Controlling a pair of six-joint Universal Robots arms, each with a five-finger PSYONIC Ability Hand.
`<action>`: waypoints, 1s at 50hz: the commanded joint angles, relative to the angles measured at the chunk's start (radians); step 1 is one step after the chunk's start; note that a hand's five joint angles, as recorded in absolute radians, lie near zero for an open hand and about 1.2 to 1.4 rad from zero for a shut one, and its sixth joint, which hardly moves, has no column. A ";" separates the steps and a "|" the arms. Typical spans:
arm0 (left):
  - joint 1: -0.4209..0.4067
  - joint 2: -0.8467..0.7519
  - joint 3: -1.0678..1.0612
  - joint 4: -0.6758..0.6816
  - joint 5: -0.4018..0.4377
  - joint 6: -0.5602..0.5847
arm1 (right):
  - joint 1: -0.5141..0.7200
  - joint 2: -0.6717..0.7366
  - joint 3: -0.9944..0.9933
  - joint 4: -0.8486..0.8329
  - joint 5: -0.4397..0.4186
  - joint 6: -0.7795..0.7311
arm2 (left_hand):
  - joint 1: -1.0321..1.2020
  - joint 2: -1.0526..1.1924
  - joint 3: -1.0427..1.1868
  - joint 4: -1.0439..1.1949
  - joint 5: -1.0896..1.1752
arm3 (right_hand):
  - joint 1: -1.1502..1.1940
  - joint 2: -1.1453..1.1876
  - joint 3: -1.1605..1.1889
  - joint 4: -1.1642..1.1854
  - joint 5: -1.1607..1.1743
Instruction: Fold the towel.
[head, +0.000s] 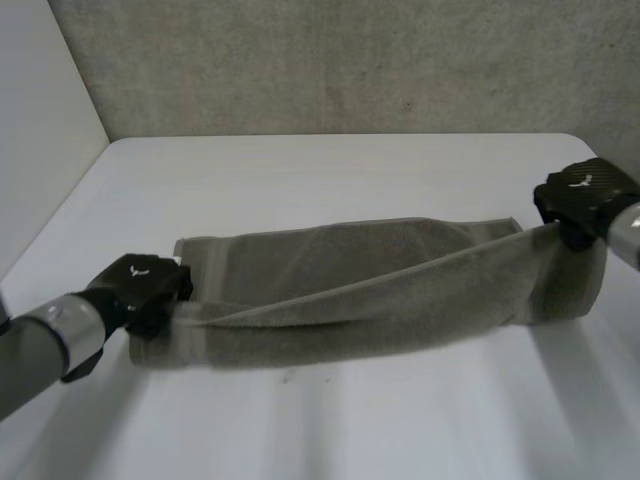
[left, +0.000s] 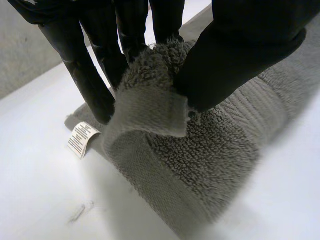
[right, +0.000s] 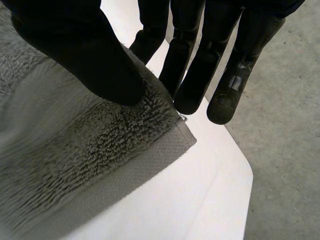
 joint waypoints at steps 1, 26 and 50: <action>-0.038 -0.279 0.307 -0.002 -0.040 -0.132 | 0.059 0.262 -0.176 -0.161 0.056 0.047 | 0.224 0.179 0.182 0.180 0.193 | 0.019 0.208 0.207 0.203 0.227; -0.117 -0.717 0.887 -0.024 -0.215 -0.165 | 0.097 0.644 -0.554 -0.354 0.131 0.096 | 0.224 0.179 0.182 0.180 0.193 | 0.019 0.208 0.207 0.203 0.227; -0.125 -0.280 0.531 -0.001 -0.210 -0.306 | 0.082 0.154 -0.208 -0.318 0.123 0.315 | -0.998 -1.043 -1.040 -1.042 -1.029 | -1.203 -1.014 -1.014 -1.019 -0.995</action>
